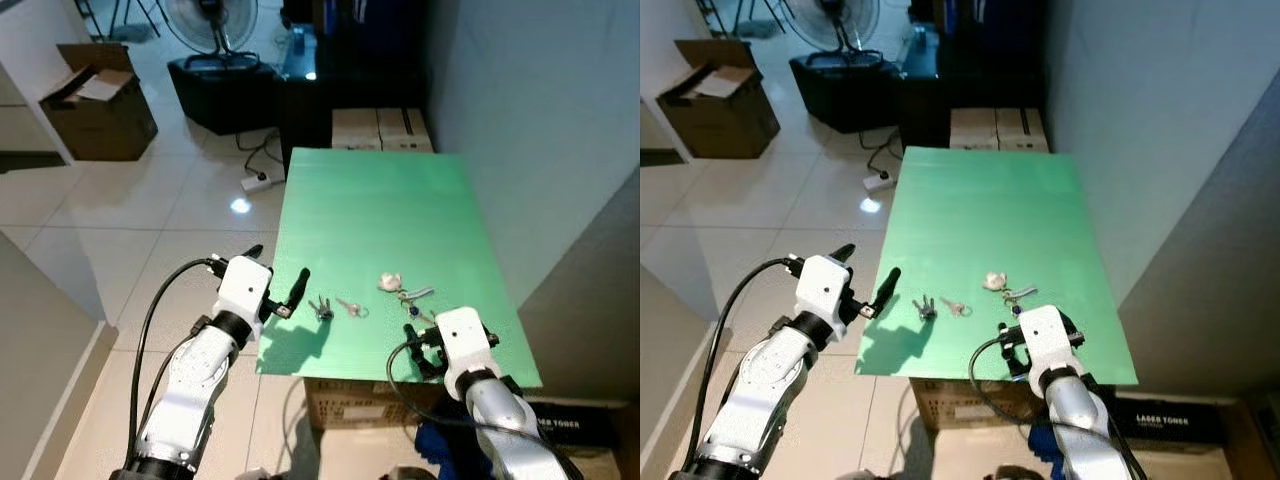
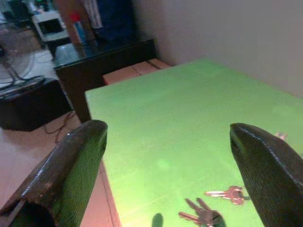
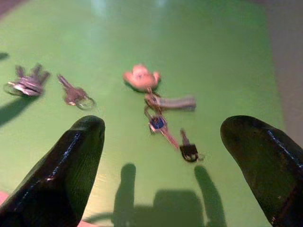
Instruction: Hang keys on a hook
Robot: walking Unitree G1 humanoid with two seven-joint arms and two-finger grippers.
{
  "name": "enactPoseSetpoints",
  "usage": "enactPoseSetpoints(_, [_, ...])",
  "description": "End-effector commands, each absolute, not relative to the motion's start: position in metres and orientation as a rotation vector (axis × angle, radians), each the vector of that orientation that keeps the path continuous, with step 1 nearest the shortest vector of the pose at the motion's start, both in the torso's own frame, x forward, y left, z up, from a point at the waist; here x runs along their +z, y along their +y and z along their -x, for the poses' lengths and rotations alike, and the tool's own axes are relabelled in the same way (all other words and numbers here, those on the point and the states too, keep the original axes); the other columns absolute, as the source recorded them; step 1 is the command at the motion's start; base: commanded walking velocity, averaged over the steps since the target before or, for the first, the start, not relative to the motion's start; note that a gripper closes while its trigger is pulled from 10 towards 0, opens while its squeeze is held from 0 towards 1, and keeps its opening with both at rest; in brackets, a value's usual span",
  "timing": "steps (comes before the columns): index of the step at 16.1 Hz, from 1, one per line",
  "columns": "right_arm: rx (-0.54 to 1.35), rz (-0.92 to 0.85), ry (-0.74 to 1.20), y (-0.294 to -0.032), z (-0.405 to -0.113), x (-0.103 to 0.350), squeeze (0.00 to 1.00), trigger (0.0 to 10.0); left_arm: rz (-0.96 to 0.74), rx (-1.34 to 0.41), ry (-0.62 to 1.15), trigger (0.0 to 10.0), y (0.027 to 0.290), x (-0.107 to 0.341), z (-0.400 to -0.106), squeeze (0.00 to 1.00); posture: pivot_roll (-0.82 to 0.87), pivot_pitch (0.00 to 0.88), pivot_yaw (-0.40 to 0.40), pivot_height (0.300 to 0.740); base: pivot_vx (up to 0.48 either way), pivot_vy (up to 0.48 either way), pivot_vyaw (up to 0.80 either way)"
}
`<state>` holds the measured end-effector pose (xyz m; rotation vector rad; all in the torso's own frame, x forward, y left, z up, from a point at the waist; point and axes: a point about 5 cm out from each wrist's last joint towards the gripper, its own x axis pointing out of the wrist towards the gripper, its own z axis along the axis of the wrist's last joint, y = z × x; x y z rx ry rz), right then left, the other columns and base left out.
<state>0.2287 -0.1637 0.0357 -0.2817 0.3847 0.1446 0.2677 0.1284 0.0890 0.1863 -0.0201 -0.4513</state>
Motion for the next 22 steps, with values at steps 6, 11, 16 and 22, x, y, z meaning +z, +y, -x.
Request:
enactPoseSetpoints(6, [0.042, 0.196, 0.483, -0.194, -0.256, 0.014, 1.0, 10.0, -0.205, -0.535, -0.052, 10.0, 0.121, 0.104, -0.27, 0.0, -0.1, 0.213, 0.1, 0.74, 0.0, 0.0, 0.0])
enactPoseSetpoints(11, [0.014, 0.135, 0.519, -0.201, -0.258, 0.006, 1.0, 10.0, -0.211, -0.552, -0.055, 10.0, 0.123, 0.107, -0.266, 0.0, -0.08, 0.228, 0.106, 0.74, 0.0, 0.0, 0.0])
enactPoseSetpoints(16, [-0.082, 0.111, 0.49, -0.209, -0.271, 0.003, 1.0, 10.0, -0.25, -0.597, -0.07, 10.0, 0.134, 0.121, -0.252, 0.0, 0.0, 0.265, 0.141, 0.74, 0.0, 0.0, 0.0])
enactPoseSetpoints(22, [-0.077, 0.089, 0.442, -0.201, -0.286, 0.008, 0.94, 10.0, -0.19, -0.769, -0.023, 10.0, 0.133, 0.127, -0.235, 0.0, 0.02, 0.266, 0.169, 0.74, 0.0, 0.0, 0.0])
